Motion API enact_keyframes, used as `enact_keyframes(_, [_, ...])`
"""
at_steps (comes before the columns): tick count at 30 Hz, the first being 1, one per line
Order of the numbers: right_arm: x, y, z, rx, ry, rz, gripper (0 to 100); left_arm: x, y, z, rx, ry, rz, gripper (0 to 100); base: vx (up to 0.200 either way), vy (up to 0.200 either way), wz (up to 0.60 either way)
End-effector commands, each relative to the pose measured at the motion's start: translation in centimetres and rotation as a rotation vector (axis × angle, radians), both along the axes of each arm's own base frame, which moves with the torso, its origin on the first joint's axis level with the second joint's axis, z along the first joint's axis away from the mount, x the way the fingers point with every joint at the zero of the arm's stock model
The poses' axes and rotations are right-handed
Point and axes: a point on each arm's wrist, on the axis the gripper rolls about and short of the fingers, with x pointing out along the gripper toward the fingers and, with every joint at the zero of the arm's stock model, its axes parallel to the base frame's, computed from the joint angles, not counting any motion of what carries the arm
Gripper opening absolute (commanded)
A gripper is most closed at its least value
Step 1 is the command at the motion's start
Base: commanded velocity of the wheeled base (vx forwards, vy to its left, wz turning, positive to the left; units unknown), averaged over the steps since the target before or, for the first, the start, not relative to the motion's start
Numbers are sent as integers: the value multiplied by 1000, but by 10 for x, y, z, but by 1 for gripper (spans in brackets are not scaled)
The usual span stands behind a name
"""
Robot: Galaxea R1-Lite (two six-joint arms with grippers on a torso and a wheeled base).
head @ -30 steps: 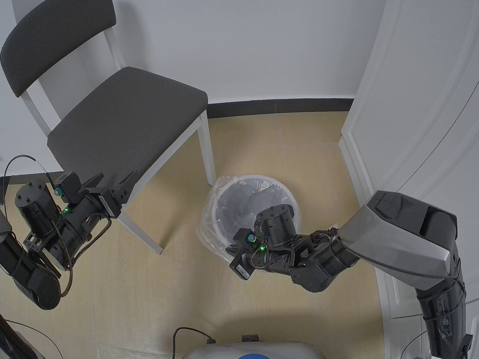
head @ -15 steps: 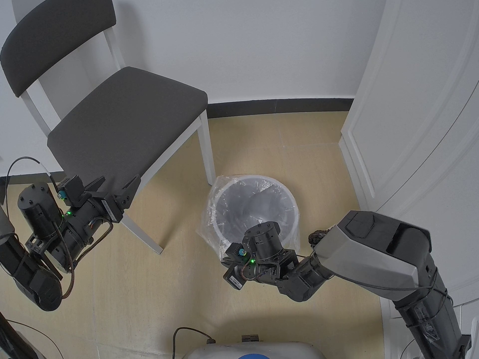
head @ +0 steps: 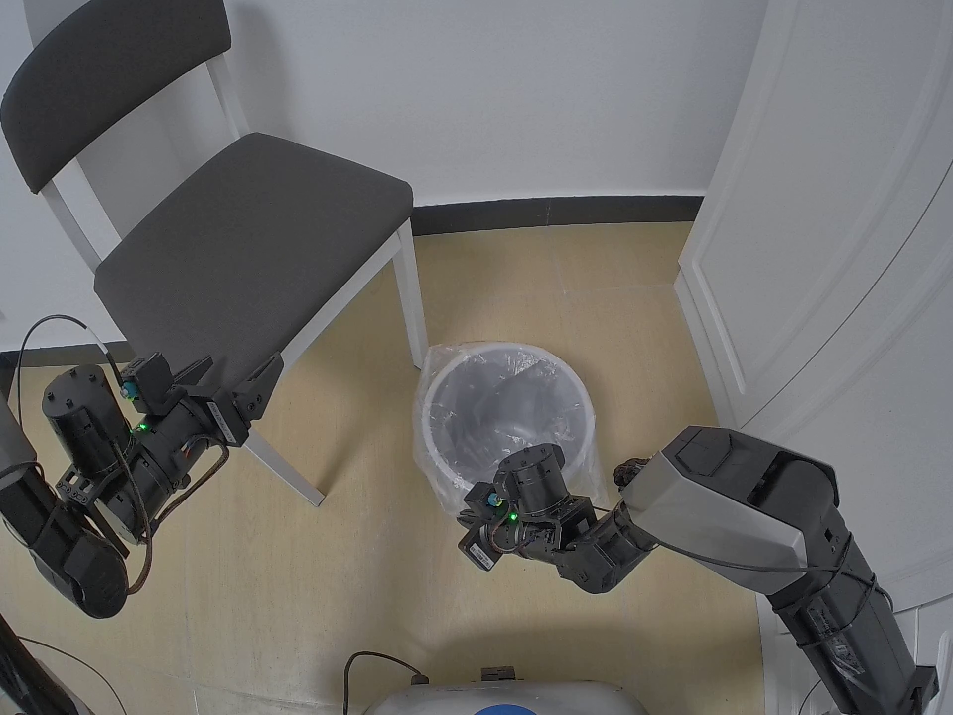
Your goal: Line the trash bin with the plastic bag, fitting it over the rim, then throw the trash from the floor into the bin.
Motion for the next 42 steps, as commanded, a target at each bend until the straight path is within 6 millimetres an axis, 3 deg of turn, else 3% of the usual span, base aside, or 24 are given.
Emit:
enact_keyframes(1, [1,-1,-4,-6,-1,-9,0,1,0,0,-2,2,1,100,0,0,0])
enact_keyframes(10, [0,-1,-4,-14,-7,-18,0,-2,1,0,-3,2,-2,100,0,0,0])
enact_keyframes(11, [0,-1,-3,-12,-7,-19,100,-1,1,-1,-1,5,-3,100,0,0,0])
enact_keyframes(22, [-20,-5,-3,7,21,-5,100,-2,0,-4,2,18,-6,100,0,0,0])
enact_keyframes(26, [-26,-8,12,21,-3,-8,100,-3,0,-4,2,21,-8,100,0,0,0])
enact_keyframes(39, [-72,-44,86,61,-105,-72,100,-2,-1,-7,4,32,-8,100,0,0,0])
enact_keyframes(42, [-73,-53,103,51,-153,-128,100,-2,-1,-7,5,33,-8,100,0,0,0])
